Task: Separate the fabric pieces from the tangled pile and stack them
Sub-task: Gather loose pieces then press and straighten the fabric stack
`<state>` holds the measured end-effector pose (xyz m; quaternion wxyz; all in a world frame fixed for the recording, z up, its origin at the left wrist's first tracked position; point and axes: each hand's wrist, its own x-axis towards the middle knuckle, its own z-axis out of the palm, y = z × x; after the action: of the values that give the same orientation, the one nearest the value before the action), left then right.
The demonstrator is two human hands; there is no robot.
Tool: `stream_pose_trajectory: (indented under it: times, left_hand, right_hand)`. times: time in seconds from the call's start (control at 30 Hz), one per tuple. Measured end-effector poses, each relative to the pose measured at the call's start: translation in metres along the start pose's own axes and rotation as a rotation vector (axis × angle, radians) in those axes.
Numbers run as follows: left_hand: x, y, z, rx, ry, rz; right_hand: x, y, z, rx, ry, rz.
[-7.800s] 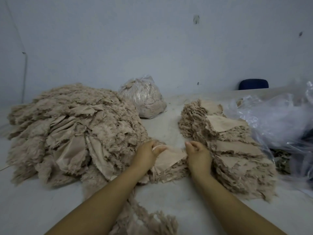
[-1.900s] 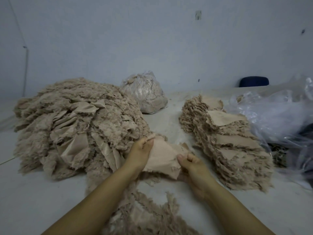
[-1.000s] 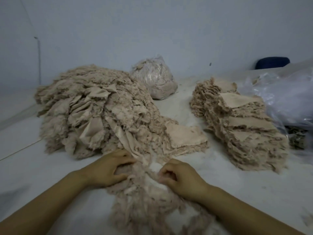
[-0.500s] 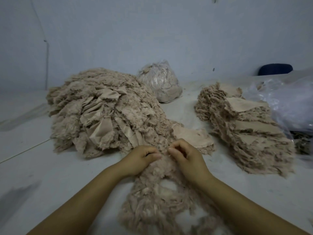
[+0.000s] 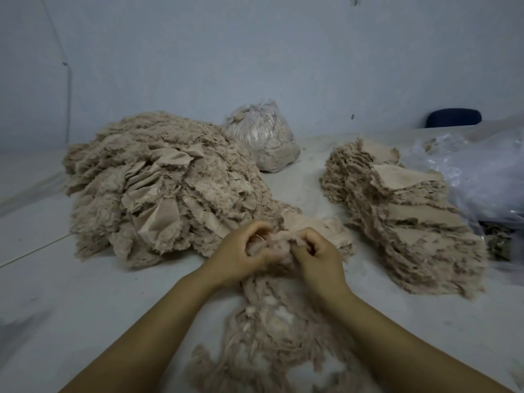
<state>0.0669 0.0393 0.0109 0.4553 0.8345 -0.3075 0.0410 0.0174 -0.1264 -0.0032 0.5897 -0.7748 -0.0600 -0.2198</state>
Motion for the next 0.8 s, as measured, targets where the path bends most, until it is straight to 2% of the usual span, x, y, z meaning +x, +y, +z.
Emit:
stream_pose_trajectory:
  times: [0.03,0.07,0.13,0.17,0.23,0.33,0.47,0.63,0.7,0.8]
  left_hand:
    - [-0.001,-0.003,0.001,0.116,-0.018,0.041]
    - [-0.004,-0.008,0.002,0.116,-0.029,0.02]
    - [-0.01,-0.013,0.002,-0.08,-0.017,-0.097]
    - [-0.013,-0.015,-0.001,-0.178,-0.025,-0.157]
    - [-0.018,-0.017,-0.007,-0.265,-0.083,-0.26]
    - [-0.012,-0.006,-0.003,-0.436,-0.075,-0.272]
    - [0.003,0.017,0.022,-0.53,-0.105,-0.342]
    - [0.011,0.027,0.039,-0.62,0.035,-0.432]
    - [0.012,0.03,0.045,-0.582,0.01,-0.411]
    - [0.01,0.03,0.054,-0.472,-0.015,-0.349]
  right_hand:
    - [0.001,0.004,-0.002,0.136,0.03,0.093]
    - [0.003,0.007,-0.004,0.3,0.072,0.188]
    - [0.007,0.006,-0.013,0.598,0.148,0.356]
    - [0.009,0.006,-0.02,0.661,0.154,0.401]
    - [0.012,0.008,-0.032,0.589,0.073,0.438]
    - [0.009,0.014,-0.031,0.525,-0.087,0.501]
    - [0.002,0.012,-0.021,0.627,-0.092,0.473]
    - [0.0,0.013,-0.027,0.601,0.001,0.534]
    - [-0.002,0.013,-0.027,0.597,-0.017,0.533]
    - [0.0,0.014,-0.022,0.433,0.01,0.42]
